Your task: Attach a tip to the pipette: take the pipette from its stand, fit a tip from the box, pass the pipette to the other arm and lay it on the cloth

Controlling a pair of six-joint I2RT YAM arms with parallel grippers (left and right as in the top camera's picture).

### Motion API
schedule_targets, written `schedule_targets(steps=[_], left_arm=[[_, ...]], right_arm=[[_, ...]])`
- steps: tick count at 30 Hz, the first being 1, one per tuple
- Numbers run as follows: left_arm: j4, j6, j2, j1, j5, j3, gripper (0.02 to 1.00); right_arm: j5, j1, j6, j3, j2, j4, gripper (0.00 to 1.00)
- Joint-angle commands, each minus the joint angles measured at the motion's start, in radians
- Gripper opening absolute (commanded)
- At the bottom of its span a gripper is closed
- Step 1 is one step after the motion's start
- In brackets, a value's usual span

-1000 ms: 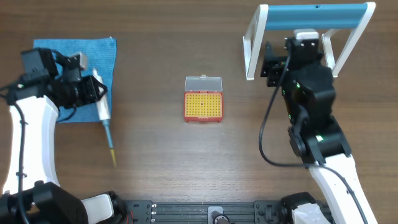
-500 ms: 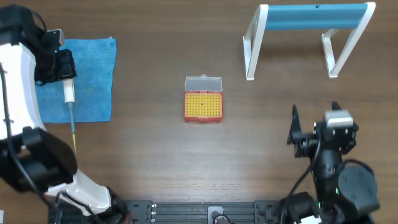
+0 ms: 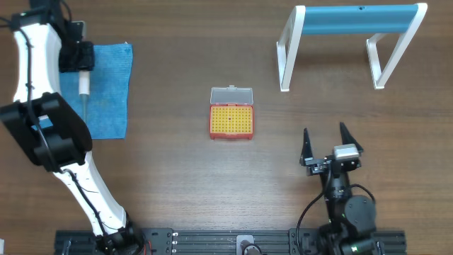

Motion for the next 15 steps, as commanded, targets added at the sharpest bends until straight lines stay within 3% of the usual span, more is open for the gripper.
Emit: schedule_targets(steps=[1,15], left_arm=[[0.069,0.017,0.055,-0.058,-0.021,0.027,0.027],[0.091,0.016,0.197,-0.069,-0.018,0.027,0.027]], right_arm=[[-0.014,0.014,0.027,-0.047,0.002,-0.011,0.803],[-0.070,0.014,0.058,-0.046,0.002,-0.100,0.803]])
